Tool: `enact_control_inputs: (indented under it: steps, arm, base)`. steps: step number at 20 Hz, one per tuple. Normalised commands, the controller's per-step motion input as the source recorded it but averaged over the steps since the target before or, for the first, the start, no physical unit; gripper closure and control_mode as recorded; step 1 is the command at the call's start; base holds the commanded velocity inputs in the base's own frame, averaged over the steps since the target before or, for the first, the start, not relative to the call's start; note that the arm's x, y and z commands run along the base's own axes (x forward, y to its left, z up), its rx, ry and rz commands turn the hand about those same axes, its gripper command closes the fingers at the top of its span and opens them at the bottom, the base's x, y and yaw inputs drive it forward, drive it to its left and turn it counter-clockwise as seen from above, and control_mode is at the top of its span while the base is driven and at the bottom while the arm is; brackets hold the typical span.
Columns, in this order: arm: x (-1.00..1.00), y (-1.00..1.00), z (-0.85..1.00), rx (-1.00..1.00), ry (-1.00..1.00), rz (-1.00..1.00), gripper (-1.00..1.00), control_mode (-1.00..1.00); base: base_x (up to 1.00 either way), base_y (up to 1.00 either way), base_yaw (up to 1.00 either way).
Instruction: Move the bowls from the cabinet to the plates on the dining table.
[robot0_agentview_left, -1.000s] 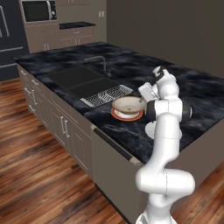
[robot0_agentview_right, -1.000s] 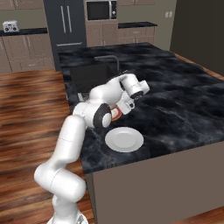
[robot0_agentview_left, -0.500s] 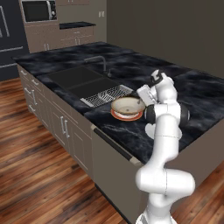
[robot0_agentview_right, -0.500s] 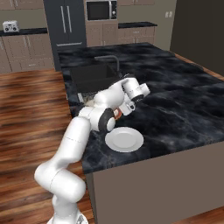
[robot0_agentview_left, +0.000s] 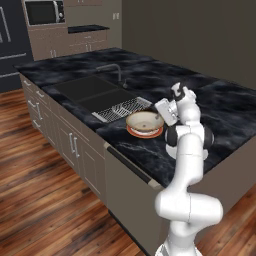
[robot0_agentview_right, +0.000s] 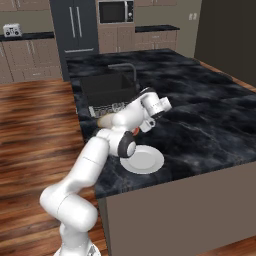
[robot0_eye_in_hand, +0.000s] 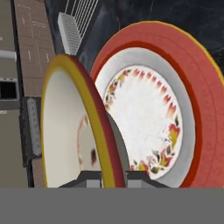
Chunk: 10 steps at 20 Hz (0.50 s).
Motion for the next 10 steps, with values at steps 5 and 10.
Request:
enact_control_inputs:
  steps: [5, 10]
  arm:
    - [0.31, -0.07, -0.15, 0.01, 0.0, 0.0, 1.0, -1.0]
    - [0.32, -0.07, -0.16, 0.01, 0.0, 0.0, 1.0, -1.0]
  base:
    - [0.0, 0.0, 0.0]
    - [0.0, 0.0, 0.0]
